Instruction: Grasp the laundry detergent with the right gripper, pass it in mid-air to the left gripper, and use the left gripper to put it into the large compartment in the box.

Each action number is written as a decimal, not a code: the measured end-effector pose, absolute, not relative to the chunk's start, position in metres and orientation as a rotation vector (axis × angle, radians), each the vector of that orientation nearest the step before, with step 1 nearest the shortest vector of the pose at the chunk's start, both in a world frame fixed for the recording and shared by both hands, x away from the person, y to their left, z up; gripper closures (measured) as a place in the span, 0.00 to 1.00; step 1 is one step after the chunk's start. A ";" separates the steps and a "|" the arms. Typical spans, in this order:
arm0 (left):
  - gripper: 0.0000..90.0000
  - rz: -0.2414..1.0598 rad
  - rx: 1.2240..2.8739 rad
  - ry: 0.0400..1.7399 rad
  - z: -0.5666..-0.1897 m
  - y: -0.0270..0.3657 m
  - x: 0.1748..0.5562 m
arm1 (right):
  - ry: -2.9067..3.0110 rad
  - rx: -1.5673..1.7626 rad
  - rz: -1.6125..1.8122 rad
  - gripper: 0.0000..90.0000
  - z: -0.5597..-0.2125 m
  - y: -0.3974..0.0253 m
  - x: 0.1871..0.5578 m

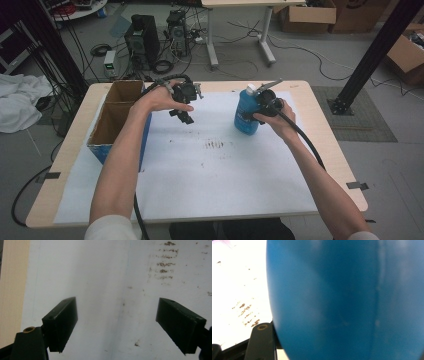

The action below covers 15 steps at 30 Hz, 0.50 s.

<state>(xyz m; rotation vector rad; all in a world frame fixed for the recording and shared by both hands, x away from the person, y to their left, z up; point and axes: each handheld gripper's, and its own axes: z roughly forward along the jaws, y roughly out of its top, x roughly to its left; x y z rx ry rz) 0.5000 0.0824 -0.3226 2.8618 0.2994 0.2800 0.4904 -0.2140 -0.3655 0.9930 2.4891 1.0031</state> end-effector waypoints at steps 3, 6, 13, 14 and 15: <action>0.20 0.282 2.862 0.302 -0.322 0.083 0.500 | 2.482 0.991 1.007 0.40 -0.366 -0.213 0.490; 0.20 0.284 2.860 0.302 -0.322 0.083 0.500 | 2.479 0.992 1.006 0.41 -0.366 -0.212 0.490; 0.20 0.283 2.859 0.296 -0.321 0.084 0.499 | 2.471 0.994 1.009 0.43 -0.366 -0.212 0.489; 0.20 0.284 2.858 0.296 -0.321 0.084 0.499 | 2.469 0.995 1.009 0.43 -0.366 -0.211 0.489; 0.20 0.284 2.859 0.295 -0.321 0.084 0.499 | 2.471 0.997 1.008 0.43 -0.366 -0.211 0.490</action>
